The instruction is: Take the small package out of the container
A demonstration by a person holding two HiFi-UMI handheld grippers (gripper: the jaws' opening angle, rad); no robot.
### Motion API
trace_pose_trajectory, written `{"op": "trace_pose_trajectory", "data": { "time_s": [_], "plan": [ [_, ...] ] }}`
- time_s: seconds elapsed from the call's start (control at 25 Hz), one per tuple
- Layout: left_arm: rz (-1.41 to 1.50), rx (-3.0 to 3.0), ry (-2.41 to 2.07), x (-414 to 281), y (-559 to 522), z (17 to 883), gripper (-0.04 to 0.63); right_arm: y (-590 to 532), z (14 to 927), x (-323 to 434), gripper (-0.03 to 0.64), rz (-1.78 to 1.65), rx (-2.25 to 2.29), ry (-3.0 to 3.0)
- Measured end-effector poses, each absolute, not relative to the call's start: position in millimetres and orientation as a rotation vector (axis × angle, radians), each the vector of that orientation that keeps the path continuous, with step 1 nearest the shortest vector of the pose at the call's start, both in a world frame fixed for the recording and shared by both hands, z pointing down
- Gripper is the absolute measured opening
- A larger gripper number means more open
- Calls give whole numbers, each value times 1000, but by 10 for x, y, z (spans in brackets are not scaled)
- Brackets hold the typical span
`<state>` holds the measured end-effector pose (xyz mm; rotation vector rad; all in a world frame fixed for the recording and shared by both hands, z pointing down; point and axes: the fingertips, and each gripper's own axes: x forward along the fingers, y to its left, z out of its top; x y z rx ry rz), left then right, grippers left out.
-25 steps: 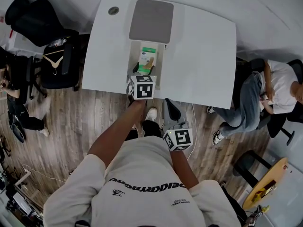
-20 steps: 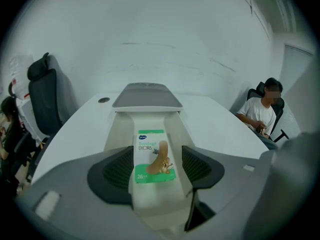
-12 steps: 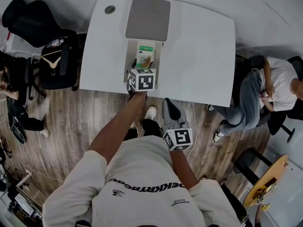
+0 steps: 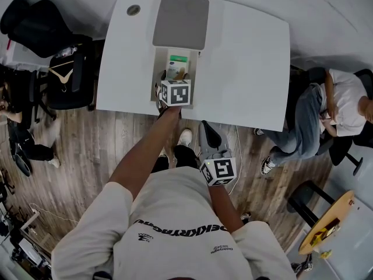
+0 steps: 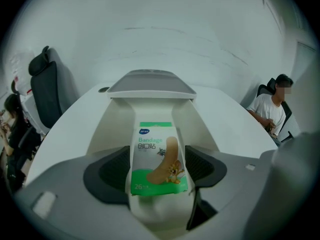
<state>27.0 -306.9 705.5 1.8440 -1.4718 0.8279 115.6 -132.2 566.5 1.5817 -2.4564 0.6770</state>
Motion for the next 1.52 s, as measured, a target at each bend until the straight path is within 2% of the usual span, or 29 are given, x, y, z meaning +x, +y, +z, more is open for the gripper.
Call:
{"op": "trace_pose_trajectory", "data": {
  "time_s": [0.92, 1.52],
  "plan": [
    [935, 1737, -1383, 320, -3143, 7272, 356, -1403, 5713, 1127, -2, 720, 1572, -2461],
    [900, 1710, -1404, 292, -3140, 7265, 357, -1409, 5693, 1151, -2, 709, 1589, -2448]
  ]
}}
